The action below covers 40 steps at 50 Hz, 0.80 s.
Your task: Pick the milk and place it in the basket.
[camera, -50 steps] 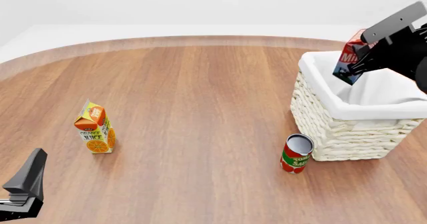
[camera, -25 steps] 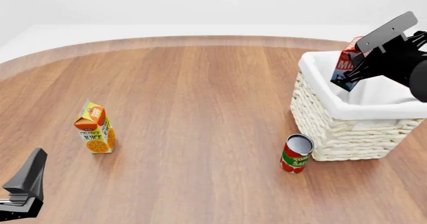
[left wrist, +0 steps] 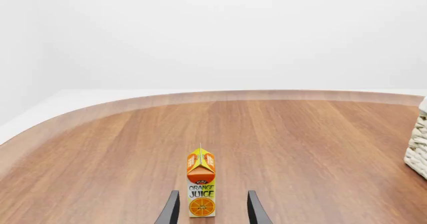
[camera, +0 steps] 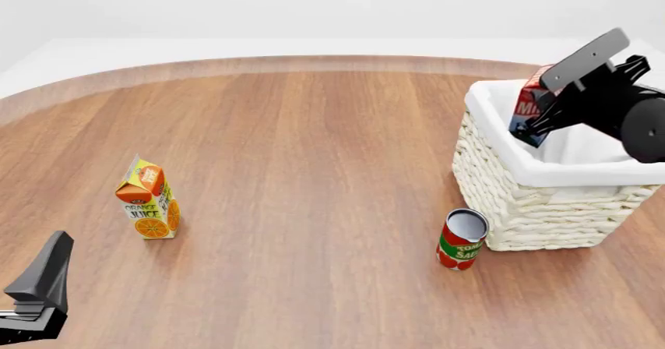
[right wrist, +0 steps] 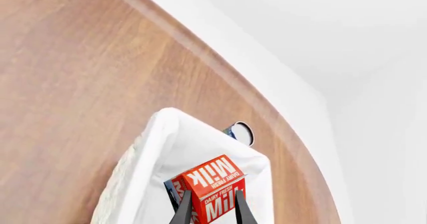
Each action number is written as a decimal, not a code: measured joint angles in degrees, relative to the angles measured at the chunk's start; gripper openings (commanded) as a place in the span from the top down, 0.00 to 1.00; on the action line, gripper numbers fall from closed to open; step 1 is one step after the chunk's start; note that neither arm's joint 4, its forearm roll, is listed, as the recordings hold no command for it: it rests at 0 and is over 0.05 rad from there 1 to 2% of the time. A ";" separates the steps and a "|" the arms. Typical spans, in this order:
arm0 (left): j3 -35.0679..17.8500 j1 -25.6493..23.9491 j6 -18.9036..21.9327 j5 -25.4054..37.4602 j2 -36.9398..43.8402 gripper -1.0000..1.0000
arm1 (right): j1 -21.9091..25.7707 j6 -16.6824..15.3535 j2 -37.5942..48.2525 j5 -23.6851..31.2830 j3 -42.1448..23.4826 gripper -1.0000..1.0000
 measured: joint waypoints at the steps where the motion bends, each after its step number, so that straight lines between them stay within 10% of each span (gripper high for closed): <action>1: 0.00 0.00 0.00 0.00 0.00 0.00 | 0.01 -0.06 0.09 -0.08 0.04 1.00; 37: 0.00 0.00 0.00 0.00 0.00 0.00 | -1.00 -1.96 1.84 -1.53 0.61 1.00; 38: 0.00 0.00 0.00 0.00 0.00 0.00 | -1.03 -2.00 1.84 -1.52 0.60 0.00; 40: 0.00 0.00 0.00 0.00 0.00 0.00 | -1.09 -2.01 1.72 -1.60 0.42 0.00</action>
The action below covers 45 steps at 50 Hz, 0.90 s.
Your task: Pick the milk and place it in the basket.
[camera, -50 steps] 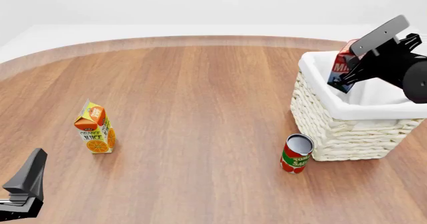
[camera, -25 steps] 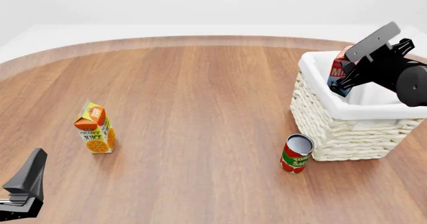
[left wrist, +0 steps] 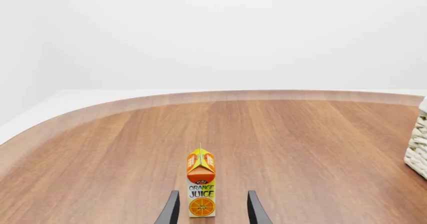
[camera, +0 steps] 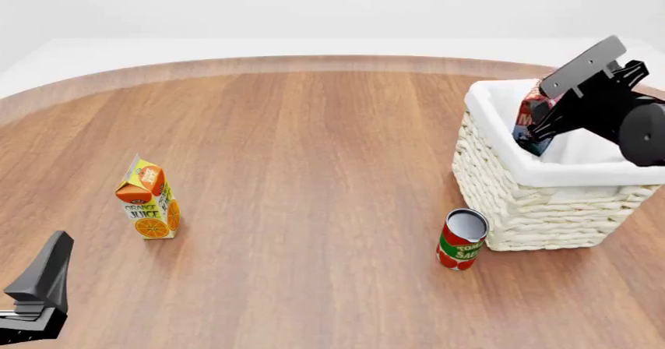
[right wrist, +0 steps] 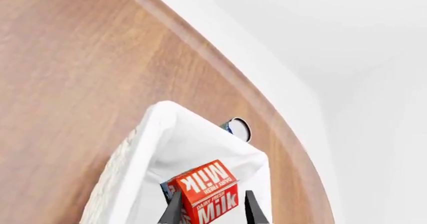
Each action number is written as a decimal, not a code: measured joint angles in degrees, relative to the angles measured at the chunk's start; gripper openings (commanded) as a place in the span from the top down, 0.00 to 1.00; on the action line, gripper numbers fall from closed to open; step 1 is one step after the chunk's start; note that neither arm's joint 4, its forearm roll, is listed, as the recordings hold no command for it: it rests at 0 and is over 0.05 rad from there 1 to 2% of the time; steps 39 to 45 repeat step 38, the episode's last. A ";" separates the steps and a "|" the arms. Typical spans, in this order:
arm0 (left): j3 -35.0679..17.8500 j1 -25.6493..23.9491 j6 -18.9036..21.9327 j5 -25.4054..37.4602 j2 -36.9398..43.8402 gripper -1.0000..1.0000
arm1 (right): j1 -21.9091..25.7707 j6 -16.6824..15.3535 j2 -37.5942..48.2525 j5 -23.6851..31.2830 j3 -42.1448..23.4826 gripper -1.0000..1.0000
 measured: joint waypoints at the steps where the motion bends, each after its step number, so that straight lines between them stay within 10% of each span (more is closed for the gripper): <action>1: 0.00 0.00 0.00 0.00 0.00 0.00 | -0.03 0.02 -0.05 0.00 -0.07 0.00; 45: 0.00 0.00 0.00 0.00 0.00 0.00 | 0.00 0.18 -2.90 1.24 -1.56 0.00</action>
